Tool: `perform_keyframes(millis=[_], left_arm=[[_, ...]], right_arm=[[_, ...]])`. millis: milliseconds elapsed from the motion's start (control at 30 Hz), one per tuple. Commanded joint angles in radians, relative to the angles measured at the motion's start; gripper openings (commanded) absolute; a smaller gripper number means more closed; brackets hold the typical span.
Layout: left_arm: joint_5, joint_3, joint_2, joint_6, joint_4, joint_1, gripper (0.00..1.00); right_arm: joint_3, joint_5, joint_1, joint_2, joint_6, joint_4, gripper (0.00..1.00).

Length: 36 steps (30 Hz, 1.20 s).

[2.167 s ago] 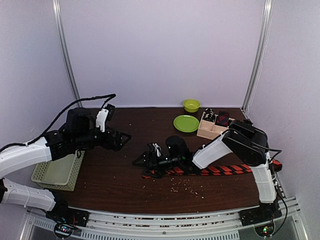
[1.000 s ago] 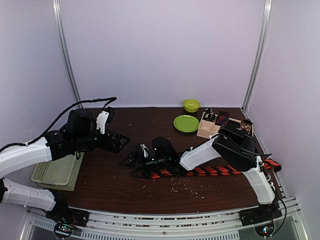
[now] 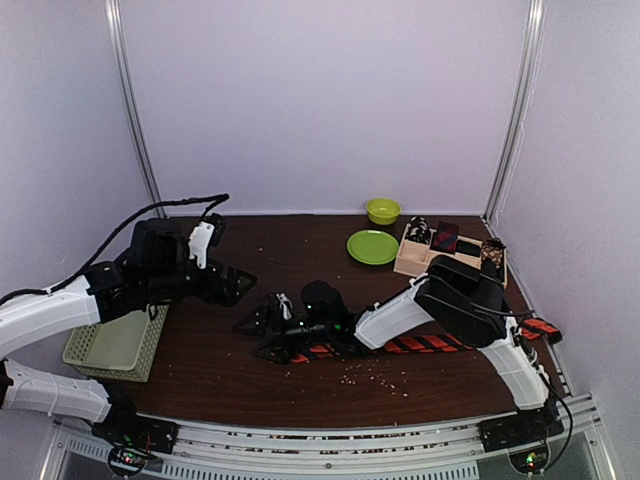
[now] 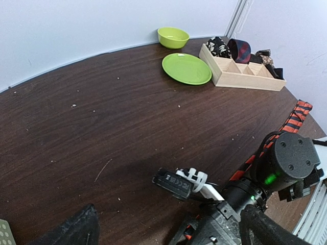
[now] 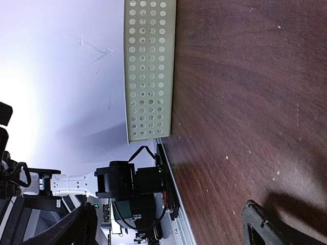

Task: Roll the ties
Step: Move the tie to the center of the board, then smooth out the tie at the center of the board.

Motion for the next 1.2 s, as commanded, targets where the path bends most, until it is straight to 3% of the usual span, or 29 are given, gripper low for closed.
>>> perform_keyframes(millis=[0,433,700,833,967,1167], left_arm=[[0.004,-0.016,-0.005,0.017,0.016,0.005,0.98],[0.003,-0.023,-0.003,0.017,0.042,0.005,0.98],[-0.009,-0.025,-0.024,0.029,0.041,0.005,0.98],[0.052,-0.048,-0.024,0.079,0.065,0.005,0.98],[0.227,-0.080,0.011,0.216,0.145,-0.019,0.93],[0.206,0.074,0.314,0.438,0.093,-0.169,0.91]], right_arm=[[-0.103,-0.003,-0.018,-0.040,-0.037,0.001,0.99],[-0.031,-0.065,-0.024,-0.162,0.007,0.097,1.00],[-0.037,-0.063,-0.065,-0.229,-0.051,-0.005,0.99],[-0.138,-0.067,-0.092,-0.325,-0.150,-0.072,0.95],[-0.309,-0.055,-0.162,-0.484,-0.343,-0.248,0.95],[-0.563,-0.080,-0.343,-0.689,-0.506,-0.356,0.94]])
